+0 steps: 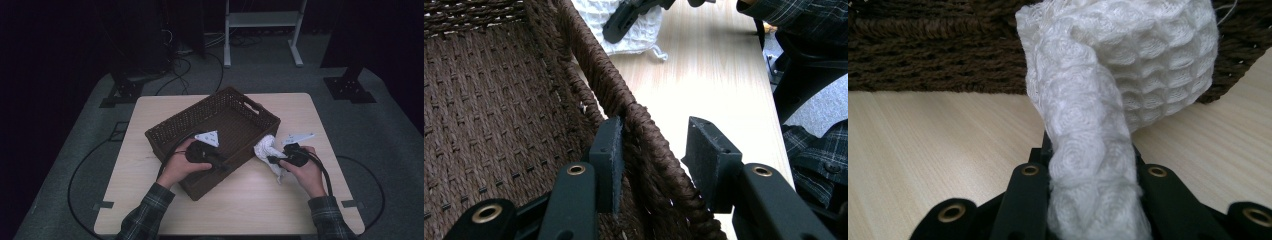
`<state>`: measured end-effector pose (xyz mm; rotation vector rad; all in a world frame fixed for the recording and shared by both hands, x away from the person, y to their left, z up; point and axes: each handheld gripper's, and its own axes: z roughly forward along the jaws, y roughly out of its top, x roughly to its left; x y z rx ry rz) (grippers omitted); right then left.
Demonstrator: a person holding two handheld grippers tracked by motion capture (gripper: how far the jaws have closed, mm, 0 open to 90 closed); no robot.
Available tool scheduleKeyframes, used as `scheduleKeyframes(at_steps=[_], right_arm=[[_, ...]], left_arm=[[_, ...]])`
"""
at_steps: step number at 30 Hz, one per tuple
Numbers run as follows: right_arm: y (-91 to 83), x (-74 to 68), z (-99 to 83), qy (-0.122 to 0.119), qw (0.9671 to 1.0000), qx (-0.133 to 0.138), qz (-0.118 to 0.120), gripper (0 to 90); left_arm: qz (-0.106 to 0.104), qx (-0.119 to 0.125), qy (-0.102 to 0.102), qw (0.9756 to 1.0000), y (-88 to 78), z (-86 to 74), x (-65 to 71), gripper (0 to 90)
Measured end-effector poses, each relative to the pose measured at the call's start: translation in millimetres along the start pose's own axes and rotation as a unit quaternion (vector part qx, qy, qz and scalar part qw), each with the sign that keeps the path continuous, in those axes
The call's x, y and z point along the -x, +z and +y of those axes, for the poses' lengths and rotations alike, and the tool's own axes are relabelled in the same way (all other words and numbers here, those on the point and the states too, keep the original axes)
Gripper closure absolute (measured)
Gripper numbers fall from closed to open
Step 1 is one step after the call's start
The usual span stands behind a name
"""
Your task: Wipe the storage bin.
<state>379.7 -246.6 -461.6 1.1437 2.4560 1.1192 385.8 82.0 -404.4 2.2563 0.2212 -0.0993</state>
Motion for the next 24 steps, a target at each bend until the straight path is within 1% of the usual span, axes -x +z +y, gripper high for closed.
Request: scheduleKeyframes(at_steps=[8, 12, 13, 17, 21, 24], right_arm=[[5.2, 2.3, -4.2, 0.005, 0.9998, -0.017, 0.003, 74.2], [6.3, 1.8, -5.3, 0.001, 0.9997, -0.024, 0.003, 74.2], [6.3, 1.0, -5.8, 0.004, 0.9996, -0.028, 0.004, 74.3], [8.2, -0.4, -7.9, 0.001, 0.9991, -0.043, 0.002, 74.2], [8.1, -0.6, -8.0, 0.000, 0.9990, -0.044, 0.002, 74.2], [6.2, -1.8, -7.6, -0.001, 0.9992, -0.039, 0.001, 74.1]], left_arm=[[0.000, 0.000, 0.000, 1.0000, 0.0, 0.0, 0.0, 58.1], [0.000, 0.000, 0.000, 1.0000, 0.0, 0.1, 0.0, 58.1], [0.000, 0.000, 0.000, 1.0000, 0.1, 0.1, 0.0, 58.1], [0.000, 0.000, 0.000, 1.0000, 0.0, 0.0, 0.2, 58.1], [0.000, 0.000, 0.000, 1.0000, 0.1, 0.1, 0.1, 58.1], [0.000, 0.000, 0.000, 1.0000, 0.2, 0.2, 0.1, 58.1]])
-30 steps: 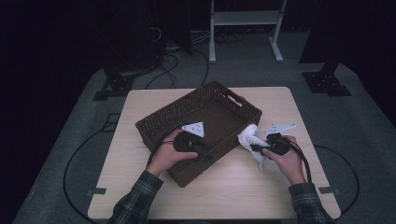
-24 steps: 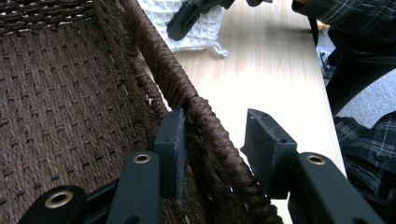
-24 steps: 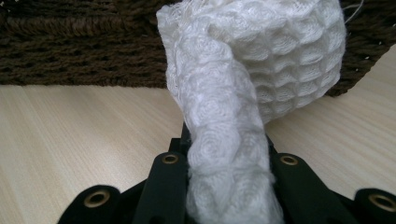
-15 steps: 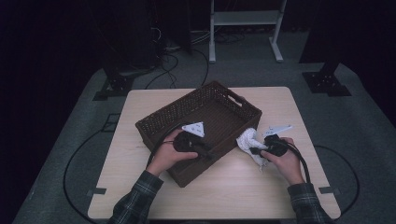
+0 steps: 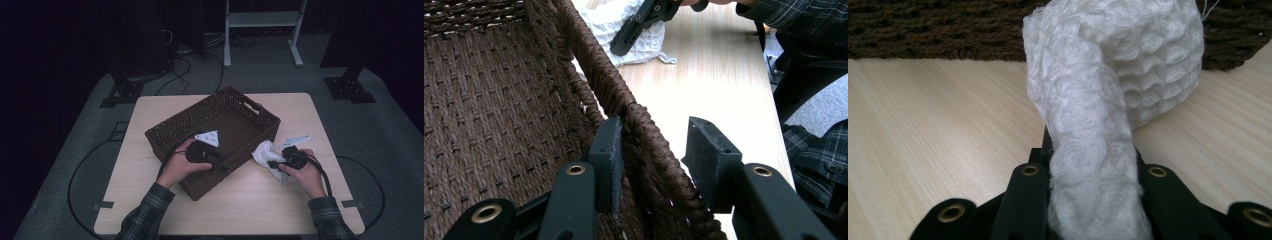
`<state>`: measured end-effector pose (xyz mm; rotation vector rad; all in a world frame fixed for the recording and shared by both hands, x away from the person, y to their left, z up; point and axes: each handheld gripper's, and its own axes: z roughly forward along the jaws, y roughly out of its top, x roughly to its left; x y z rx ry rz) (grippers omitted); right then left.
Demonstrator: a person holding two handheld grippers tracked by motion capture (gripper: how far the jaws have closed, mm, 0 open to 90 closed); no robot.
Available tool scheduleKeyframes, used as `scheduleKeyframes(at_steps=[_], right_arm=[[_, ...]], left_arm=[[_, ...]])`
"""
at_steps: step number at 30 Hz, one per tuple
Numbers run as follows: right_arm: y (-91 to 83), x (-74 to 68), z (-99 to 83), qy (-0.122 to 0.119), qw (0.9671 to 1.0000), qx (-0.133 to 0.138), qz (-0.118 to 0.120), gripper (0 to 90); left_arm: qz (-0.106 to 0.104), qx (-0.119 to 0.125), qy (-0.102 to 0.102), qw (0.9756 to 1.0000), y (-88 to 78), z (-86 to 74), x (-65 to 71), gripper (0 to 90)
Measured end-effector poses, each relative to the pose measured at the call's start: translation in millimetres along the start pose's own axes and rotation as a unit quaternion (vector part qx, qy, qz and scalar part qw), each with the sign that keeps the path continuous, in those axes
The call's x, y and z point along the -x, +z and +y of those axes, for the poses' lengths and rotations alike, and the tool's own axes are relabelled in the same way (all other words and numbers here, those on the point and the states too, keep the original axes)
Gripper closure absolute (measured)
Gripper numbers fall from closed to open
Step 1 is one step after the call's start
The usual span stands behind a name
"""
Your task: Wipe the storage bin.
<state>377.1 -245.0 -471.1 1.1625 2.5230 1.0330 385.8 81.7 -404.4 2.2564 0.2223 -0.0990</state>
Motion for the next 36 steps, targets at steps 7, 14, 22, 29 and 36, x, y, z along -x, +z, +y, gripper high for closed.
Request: scheduleKeyframes(at_steps=[7, 14, 22, 29, 36], right_arm=[[-10.1, -1.2, 3.5, -0.005, 0.9996, 0.029, -0.003, 74.1], [-20.2, -4.1, 7.6, -0.011, 0.9985, 0.053, -0.005, 74.2], [-29.8, -9.4, 12.9, -0.018, 0.9971, 0.073, -0.002, 74.3], [-38.0, -15.2, 17.5, -0.027, 0.9955, 0.091, 0.003, 74.3], [-44.2, -20.0, 20.3, -0.033, 0.9944, 0.101, 0.006, 74.3]], left_arm=[[0.000, 0.000, 0.000, 1.0000, -0.1, 0.0, 0.0, 58.0], [0.000, 0.000, 0.000, 1.0000, 0.0, 0.0, 0.0, 57.9], [0.000, 0.000, -0.001, 1.0000, 0.0, 0.0, -0.2, 57.9], [0.000, 0.000, 0.000, 1.0000, 0.0, 0.0, -0.1, 57.9], [0.000, 0.000, 0.000, 1.0000, -0.1, -0.1, 0.0, 57.9]])
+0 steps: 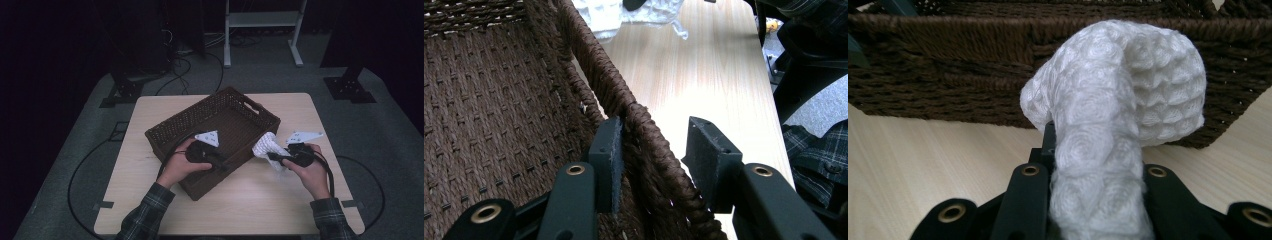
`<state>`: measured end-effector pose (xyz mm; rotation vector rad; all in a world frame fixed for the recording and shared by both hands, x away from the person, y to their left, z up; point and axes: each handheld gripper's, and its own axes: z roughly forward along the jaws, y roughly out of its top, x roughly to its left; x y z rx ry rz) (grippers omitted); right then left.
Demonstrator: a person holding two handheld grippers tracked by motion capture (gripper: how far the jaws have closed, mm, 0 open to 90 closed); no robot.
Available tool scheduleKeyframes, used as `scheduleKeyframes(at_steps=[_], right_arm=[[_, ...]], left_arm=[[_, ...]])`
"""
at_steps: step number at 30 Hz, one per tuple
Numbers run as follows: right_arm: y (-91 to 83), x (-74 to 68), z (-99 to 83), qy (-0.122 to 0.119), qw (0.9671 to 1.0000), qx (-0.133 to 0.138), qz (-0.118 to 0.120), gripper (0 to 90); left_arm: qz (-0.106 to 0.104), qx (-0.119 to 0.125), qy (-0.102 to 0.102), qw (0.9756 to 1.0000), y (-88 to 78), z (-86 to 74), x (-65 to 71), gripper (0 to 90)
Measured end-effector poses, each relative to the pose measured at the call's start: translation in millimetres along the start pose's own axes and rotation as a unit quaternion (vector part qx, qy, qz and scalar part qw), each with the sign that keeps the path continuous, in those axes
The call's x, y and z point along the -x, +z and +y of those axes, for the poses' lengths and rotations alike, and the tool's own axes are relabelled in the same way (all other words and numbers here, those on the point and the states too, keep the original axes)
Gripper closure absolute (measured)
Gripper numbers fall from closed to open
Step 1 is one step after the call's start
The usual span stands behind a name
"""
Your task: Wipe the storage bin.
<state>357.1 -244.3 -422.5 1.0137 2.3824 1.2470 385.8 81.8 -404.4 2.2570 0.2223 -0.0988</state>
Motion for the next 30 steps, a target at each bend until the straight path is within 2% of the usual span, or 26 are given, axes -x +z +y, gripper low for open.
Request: scheduleKeyframes(at_steps=[6, 18, 23, 30], right_arm=[[-6.0, -4.1, 4.4, -0.007, 0.9999, 0.013, 0.008, 74.3], [-13.8, -8.5, 7.4, -0.003, 0.9990, 0.034, 0.027, 74.3], [-11.9, -9.1, 6.0, -0.001, 0.9991, 0.027, 0.032, 74.3], [5.0, -7.6, 0.8, 0.004, 0.9992, 0.000, 0.039, 74.2]], left_arm=[[-0.001, 0.000, 0.000, 1.0000, 0.0, 0.1, -0.2, 57.9], [0.000, 0.000, -0.001, 1.0000, 0.1, 0.1, -0.2, 57.9], [-0.001, 0.000, -0.001, 1.0000, 0.0, 0.1, -0.2, 57.9], [-0.001, 0.000, -0.002, 1.0000, 0.0, 0.1, -0.3, 57.9]])
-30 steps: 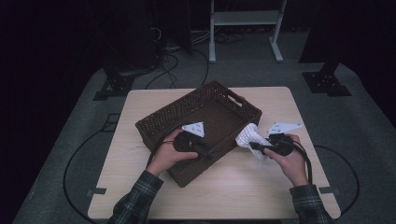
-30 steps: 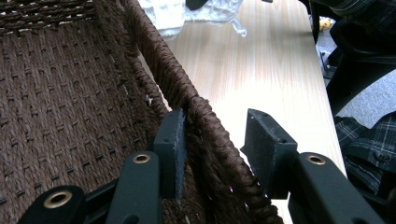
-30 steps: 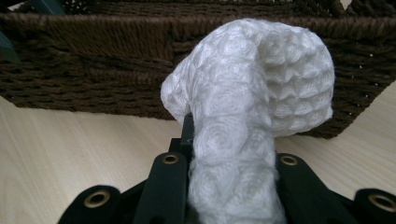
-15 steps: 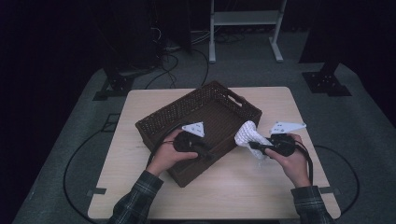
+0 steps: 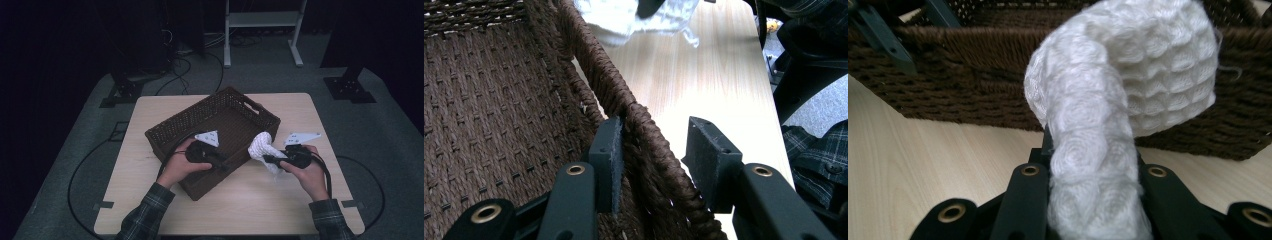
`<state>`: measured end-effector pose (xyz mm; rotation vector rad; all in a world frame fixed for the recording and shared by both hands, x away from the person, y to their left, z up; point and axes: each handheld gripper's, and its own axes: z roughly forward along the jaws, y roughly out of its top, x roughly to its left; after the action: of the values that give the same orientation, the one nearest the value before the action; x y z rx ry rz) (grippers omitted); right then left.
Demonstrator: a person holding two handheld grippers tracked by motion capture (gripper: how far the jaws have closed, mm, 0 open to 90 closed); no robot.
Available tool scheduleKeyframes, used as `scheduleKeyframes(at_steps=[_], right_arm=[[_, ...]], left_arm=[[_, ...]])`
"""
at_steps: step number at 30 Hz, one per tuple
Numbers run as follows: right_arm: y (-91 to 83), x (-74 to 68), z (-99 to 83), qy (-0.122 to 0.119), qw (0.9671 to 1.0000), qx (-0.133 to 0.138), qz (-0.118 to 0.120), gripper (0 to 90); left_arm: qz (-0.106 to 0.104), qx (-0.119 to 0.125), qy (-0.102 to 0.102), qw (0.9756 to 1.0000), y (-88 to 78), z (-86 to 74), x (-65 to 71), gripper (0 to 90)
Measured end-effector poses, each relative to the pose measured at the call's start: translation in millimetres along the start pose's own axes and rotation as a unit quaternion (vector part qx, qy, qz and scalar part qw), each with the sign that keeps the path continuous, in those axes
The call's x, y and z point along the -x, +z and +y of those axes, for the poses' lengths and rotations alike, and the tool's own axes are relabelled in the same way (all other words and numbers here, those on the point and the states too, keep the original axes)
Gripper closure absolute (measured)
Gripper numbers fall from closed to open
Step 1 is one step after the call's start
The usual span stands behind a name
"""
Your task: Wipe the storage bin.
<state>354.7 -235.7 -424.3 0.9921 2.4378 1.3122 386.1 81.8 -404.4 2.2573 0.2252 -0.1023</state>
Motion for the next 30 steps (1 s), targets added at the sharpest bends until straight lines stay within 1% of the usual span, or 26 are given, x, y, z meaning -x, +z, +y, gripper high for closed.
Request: scheduleKeyframes(at_steps=[7, 9, 16, 19, 25, 30], right_arm=[[14.7, 4.0, -7.4, 0.010, 0.9995, -0.029, 0.002, 74.3], [19.8, 5.0, -9.1, 0.011, 0.9991, -0.041, 0.000, 74.3], [33.2, 6.3, -14.6, 0.010, 0.9978, -0.065, 0.005, 74.3], [37.5, 5.6, -16.0, 0.005, 0.9968, -0.079, 0.006, 74.3], [43.8, 6.6, -19.4, 0.010, 0.9954, -0.095, 0.012, 74.3], [50.4, 5.0, -22.5, 0.010, 0.9929, -0.117, 0.019, 74.3]], left_arm=[[0.000, 0.000, 0.000, 1.0000, -0.1, 0.0, 0.0, 58.0], [0.000, 0.000, 0.000, 1.0000, 0.0, 0.0, 0.1, 58.0], [0.000, 0.000, -0.001, 1.0000, 0.2, 0.1, 0.0, 58.0], [0.000, 0.000, -0.001, 1.0000, 0.1, 0.1, 0.0, 58.0], [-0.001, 0.001, -0.003, 1.0000, 0.2, 0.0, -0.1, 58.0], [-0.001, 0.001, -0.002, 1.0000, 0.0, 0.0, -0.2, 58.0]])
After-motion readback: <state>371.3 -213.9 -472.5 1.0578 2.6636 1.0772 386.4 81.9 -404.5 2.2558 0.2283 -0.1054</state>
